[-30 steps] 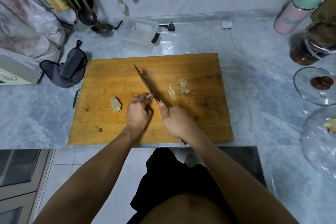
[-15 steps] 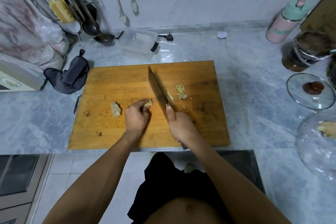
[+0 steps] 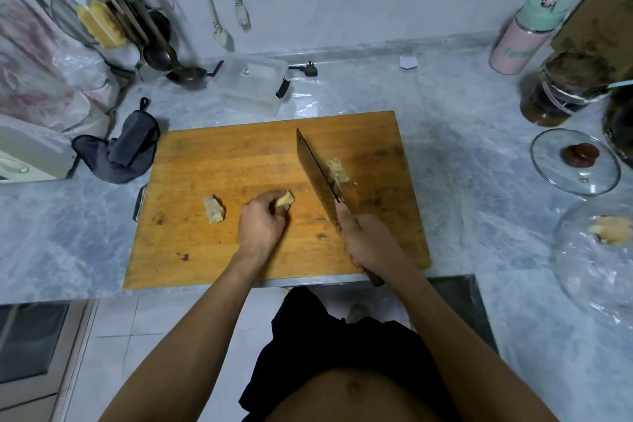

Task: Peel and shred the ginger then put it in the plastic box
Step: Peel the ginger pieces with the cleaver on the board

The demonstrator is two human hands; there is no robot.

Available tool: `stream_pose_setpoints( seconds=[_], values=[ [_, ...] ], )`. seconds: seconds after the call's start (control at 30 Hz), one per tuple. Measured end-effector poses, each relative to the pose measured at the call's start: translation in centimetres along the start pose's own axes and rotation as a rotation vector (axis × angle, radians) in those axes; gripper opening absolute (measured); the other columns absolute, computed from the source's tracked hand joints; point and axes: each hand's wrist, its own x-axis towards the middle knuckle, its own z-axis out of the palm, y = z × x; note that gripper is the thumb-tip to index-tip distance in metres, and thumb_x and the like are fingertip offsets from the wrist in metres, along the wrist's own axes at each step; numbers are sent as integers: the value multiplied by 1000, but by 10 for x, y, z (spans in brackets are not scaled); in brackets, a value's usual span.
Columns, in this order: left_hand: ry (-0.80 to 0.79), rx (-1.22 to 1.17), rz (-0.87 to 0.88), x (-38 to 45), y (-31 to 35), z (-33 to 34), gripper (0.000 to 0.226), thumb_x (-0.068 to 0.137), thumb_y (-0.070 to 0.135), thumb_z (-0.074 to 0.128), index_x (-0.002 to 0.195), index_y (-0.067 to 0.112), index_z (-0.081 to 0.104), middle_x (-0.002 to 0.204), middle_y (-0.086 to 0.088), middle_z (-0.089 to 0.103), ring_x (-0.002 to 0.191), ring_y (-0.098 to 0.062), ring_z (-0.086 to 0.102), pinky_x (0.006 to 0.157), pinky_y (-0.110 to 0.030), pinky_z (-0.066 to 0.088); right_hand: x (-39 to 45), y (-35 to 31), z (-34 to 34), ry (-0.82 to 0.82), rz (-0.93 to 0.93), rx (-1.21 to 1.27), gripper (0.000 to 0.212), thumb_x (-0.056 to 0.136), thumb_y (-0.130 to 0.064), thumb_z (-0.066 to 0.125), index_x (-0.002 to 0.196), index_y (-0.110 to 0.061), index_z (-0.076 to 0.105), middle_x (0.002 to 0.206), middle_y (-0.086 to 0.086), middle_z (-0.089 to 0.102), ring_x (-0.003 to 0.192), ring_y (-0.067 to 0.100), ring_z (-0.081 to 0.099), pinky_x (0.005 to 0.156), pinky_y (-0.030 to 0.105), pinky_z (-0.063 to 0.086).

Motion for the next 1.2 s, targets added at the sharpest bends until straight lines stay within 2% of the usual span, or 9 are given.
stream_pose_setpoints(
  seconds=[0.1,0.23,0.3,0.4,0.53,0.63,0.87,1.0,1.2],
  values=[
    [-19,22,-48,1,2,-5,35,86,18,72,120,17,69,110,-1,72,97,-21,67,84,-23,49,-1,-2,2,-6,3,-16,65,101,-62,23,67,-15,50,51,1,48,39,12,47,46,26,42],
    [102,-274,-478,10,-3,-16,40,81,31,80,113,17,60,103,-1,67,83,-20,66,87,-31,54,0,-5,1,-25,-5,-19,63,101,-63,24,66,-18,50,54,1,49,43,14,48,49,29,44],
    [116,-266,-542,8,-6,-19,42,84,37,77,111,13,55,97,-4,64,84,-22,65,87,-32,53,-2,-8,2,-34,-11,-31,63,101,-63,25,66,-17,50,53,0,48,42,13,47,49,28,44],
    [77,-39,-403,-5,-13,-25,37,92,35,65,120,11,55,110,-9,64,106,-31,62,89,-36,51,-3,-12,3,-62,-15,-41,64,101,-62,25,70,-13,52,54,2,46,42,14,47,46,26,43],
    [-54,158,86,-10,-33,-34,51,82,6,64,131,22,62,140,-11,50,131,-30,42,109,-38,40,-5,-12,9,-90,-21,-70,62,102,-60,26,77,-10,53,63,10,48,46,19,49,44,23,41],
    [-164,300,354,-10,-40,-34,40,85,6,66,121,23,70,129,-4,61,125,-28,49,101,-38,45,-7,-11,13,-97,-20,-87,61,102,-59,26,79,-10,53,67,13,48,48,22,49,43,23,40],
    [65,293,255,-14,-16,-15,24,93,19,64,115,20,74,110,-1,72,100,-28,62,72,-32,49,-8,-19,12,-91,-68,-144,77,102,-61,24,78,3,60,61,8,49,51,22,48,58,38,47],
    [92,375,260,-13,-13,-3,24,94,17,61,115,18,74,110,-4,71,96,-31,60,72,-35,52,-10,-27,6,-83,-104,-193,66,103,-59,22,65,-12,49,57,6,48,50,22,50,63,46,55],
    [77,431,259,-12,-16,1,29,95,20,59,122,21,71,112,-6,68,99,-33,58,76,-37,50,-15,-32,4,-117,-89,-207,72,104,-55,23,70,-2,58,58,7,49,52,22,51,64,43,53]
  ],
)
